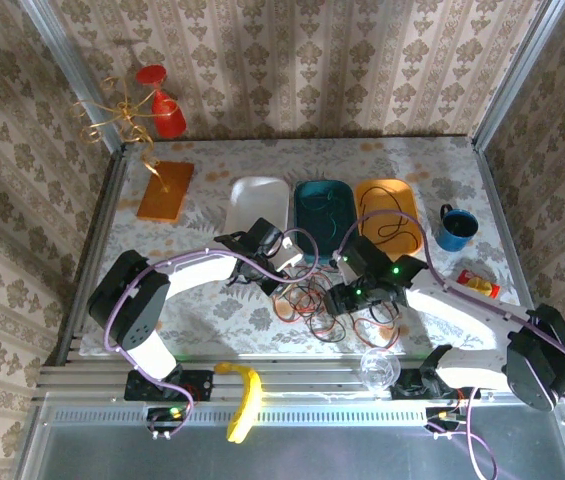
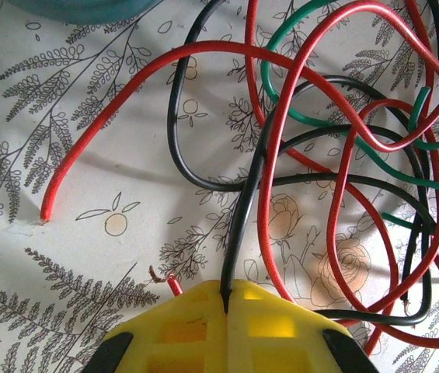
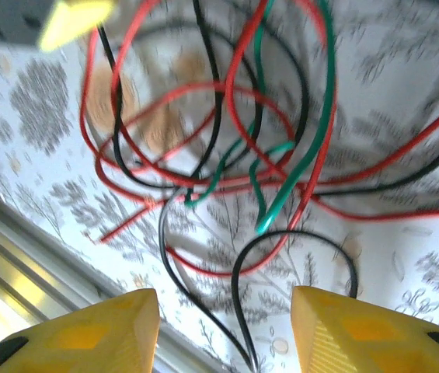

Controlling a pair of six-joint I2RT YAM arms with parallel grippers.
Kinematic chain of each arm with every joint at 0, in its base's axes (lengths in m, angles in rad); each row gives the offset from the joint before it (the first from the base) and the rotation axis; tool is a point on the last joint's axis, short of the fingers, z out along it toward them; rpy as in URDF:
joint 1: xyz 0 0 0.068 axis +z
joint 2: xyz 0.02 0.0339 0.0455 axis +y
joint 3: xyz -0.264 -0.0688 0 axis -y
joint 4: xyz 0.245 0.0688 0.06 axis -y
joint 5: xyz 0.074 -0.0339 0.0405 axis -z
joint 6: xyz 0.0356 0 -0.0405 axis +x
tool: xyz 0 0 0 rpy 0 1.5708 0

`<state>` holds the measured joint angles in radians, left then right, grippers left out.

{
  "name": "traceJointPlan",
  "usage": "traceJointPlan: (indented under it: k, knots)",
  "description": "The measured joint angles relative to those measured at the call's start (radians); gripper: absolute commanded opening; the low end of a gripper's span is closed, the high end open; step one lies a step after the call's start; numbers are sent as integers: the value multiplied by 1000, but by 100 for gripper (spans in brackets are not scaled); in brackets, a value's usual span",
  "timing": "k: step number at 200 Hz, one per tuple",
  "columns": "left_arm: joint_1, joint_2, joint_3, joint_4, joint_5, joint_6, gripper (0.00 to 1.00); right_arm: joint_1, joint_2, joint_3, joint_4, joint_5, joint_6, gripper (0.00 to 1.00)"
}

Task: Untangle the cables

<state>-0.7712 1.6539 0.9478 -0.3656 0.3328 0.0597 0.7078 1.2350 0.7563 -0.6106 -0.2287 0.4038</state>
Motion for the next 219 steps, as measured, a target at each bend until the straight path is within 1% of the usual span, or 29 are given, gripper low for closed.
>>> traceJointPlan:
  k: [38, 50, 54, 60, 67, 72, 78, 100, 119, 145, 182, 197, 219]
  knots:
    - [0, 10, 15, 0, 6, 0, 0, 17, 82, -21, -22, 14, 0, 49]
    - [0, 10, 17, 0, 8, 0, 0, 17, 128, -17, -24, 15, -1, 46]
    - [0, 10, 17, 0, 8, 0, 0, 18, 153, -15, -24, 16, -6, 42]
    - [0, 10, 17, 0, 8, 0, 0, 19, 185, -10, -26, 18, -13, 34]
    - [0, 10, 17, 0, 8, 0, 0, 21, 220, -5, -26, 19, -15, 23]
    - [0, 10, 17, 0, 8, 0, 0, 24, 248, 0, -26, 21, -13, 10]
    - [0, 10, 17, 0, 8, 0, 0, 28, 272, 3, -26, 24, -14, 0]
    - [0, 11, 17, 0, 8, 0, 0, 30, 288, 30, -45, 58, -23, 0]
    - [0, 15, 17, 1, 8, 0, 0, 32, 241, 34, -57, 80, -35, 0]
    - [0, 18, 17, 8, 8, 0, 0, -2, 55, 92, -103, 132, -54, 0]
    - [0, 20, 17, 16, 8, 0, 0, -138, -215, 290, -90, 202, -68, 0]
    - [0, 20, 17, 16, 10, 0, 0, -176, -299, 351, -64, 245, -69, 0]
    - [0, 20, 17, 16, 11, 0, 0, -193, -381, 415, -8, 309, -84, 0]
